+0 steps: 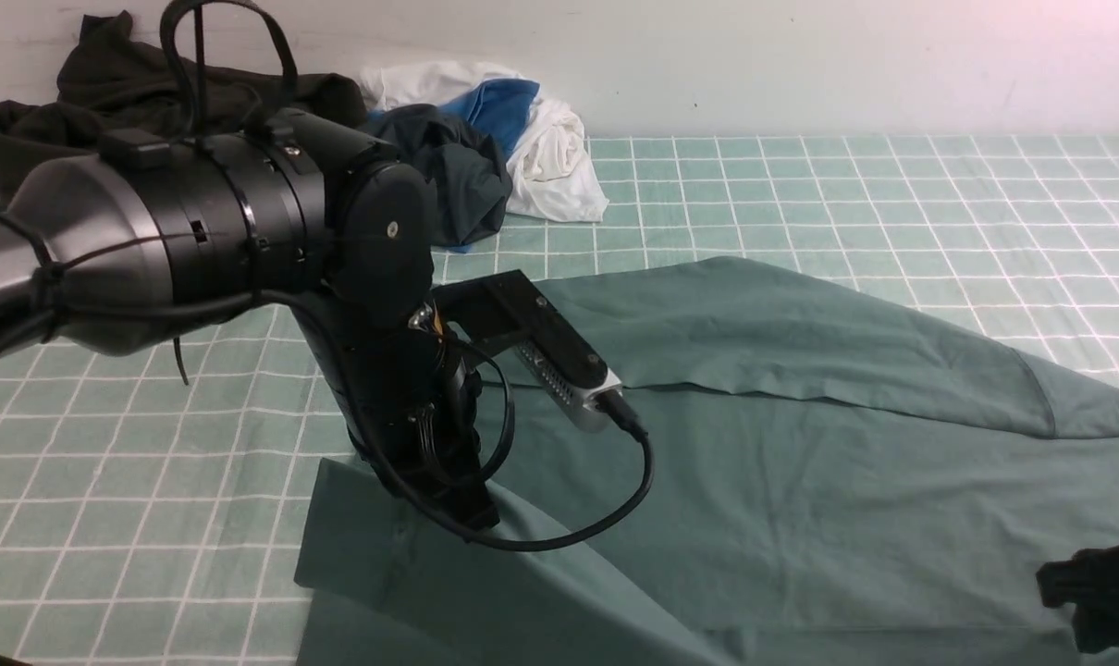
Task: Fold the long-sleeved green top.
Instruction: Use the left arm to drag and place the cuff at the centered position on the left edge of the fabric
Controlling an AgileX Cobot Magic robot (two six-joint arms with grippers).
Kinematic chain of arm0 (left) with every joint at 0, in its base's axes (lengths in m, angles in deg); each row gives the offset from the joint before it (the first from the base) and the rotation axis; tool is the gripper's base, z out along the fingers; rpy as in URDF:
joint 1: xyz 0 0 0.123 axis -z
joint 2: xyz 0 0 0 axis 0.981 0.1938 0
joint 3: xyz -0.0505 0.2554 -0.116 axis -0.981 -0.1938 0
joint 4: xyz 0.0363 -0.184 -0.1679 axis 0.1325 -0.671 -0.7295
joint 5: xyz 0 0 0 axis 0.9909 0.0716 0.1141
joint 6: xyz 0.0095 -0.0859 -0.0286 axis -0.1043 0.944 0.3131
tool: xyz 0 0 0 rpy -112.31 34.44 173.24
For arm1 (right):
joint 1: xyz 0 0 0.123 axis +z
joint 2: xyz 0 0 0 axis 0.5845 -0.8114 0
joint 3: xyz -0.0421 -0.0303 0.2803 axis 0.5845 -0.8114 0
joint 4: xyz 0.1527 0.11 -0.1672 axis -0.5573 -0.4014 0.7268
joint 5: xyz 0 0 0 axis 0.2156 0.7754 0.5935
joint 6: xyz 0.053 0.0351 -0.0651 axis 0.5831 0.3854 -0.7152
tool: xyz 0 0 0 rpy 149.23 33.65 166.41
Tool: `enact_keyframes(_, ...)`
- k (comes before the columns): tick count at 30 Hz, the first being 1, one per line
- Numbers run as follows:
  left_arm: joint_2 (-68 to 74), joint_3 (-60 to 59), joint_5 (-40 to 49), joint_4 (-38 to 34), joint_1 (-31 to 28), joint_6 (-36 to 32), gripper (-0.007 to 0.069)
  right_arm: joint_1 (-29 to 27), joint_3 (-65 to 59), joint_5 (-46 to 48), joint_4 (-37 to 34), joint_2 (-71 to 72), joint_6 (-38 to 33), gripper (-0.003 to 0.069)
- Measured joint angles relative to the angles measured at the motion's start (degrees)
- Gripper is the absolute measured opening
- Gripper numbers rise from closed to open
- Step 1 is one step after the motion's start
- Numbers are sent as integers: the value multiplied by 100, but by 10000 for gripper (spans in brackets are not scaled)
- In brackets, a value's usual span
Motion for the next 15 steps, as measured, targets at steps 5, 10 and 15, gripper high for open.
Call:
enact_keyframes(5,52,0,0,16,0,0,-1,-10,98,12,-16,-317,35,367)
enact_keyframes(10,84,0,-25,43,0,0,-1,-10,135,82,-152,-323,24,190)
enact_keyframes(15,92,93,-31,59,0,12,-1,-10,68,222,196,-93,-17,14)
